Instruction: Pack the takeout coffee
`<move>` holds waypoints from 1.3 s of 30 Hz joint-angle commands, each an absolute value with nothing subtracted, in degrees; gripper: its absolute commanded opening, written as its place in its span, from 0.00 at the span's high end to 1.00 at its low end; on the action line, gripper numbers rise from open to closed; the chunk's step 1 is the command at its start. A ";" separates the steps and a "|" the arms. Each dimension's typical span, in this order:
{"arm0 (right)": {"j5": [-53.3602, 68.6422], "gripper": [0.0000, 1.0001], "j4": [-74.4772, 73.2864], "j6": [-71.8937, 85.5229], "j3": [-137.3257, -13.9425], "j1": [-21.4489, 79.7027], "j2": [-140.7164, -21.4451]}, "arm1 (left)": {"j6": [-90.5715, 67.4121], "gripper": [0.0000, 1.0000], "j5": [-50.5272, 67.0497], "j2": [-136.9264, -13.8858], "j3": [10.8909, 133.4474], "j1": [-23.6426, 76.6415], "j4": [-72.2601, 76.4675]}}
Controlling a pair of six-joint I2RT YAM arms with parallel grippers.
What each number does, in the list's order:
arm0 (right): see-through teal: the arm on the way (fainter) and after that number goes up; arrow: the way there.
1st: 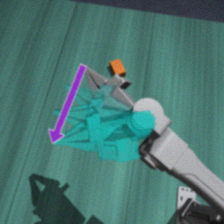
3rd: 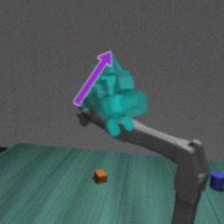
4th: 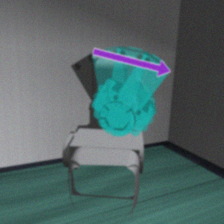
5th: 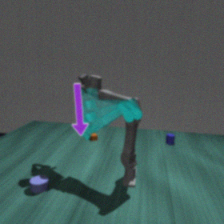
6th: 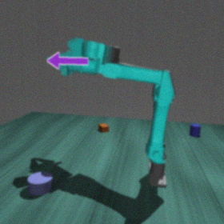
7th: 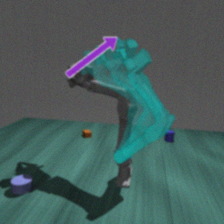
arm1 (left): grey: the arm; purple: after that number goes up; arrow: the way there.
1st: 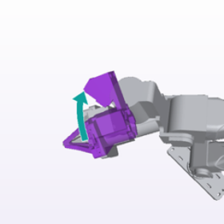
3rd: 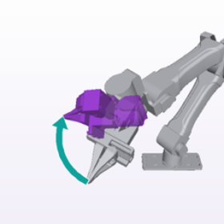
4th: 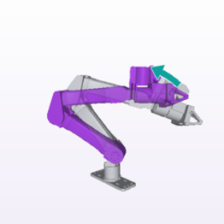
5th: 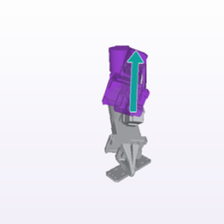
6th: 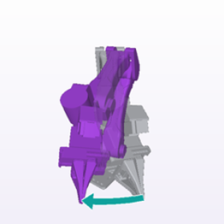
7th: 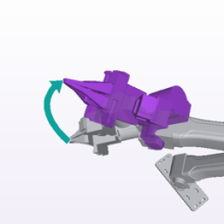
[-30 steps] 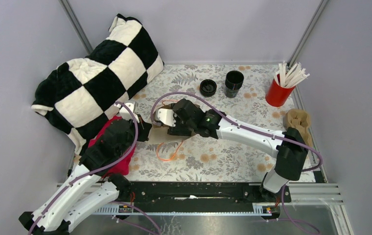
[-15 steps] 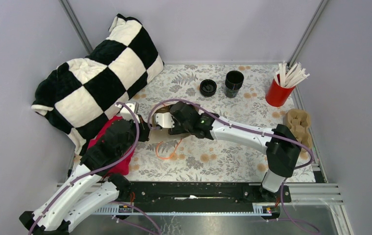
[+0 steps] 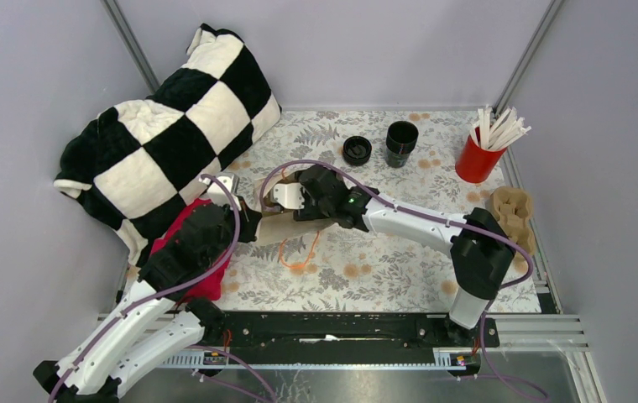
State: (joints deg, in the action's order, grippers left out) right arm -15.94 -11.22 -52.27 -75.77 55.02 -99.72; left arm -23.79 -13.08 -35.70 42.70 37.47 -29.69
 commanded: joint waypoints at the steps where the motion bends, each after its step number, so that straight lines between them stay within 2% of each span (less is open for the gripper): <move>1: -14.10 0.73 -7.29 -50.06 -76.01 53.92 -100.33 | -22.92 1.00 -11.98 -36.21 45.10 37.60 -29.51; 24: -9.27 0.71 5.36 -46.60 -76.04 53.26 -106.15 | -24.16 1.00 -5.79 -40.02 48.86 37.61 -30.82; 35: -6.00 0.70 0.41 -44.65 -76.02 53.26 -103.57 | -24.55 1.00 -0.29 -40.26 50.95 37.62 -32.27; 39: -3.80 0.69 -5.68 -43.20 -77.24 53.32 -102.82 | -24.57 1.00 3.26 -39.50 51.27 37.61 -33.37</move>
State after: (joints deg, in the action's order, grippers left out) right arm -6.46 -0.32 -46.44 -75.77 53.82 -105.58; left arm -23.90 -3.86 -40.34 48.60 37.32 -33.47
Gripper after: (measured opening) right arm 0.765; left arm 0.005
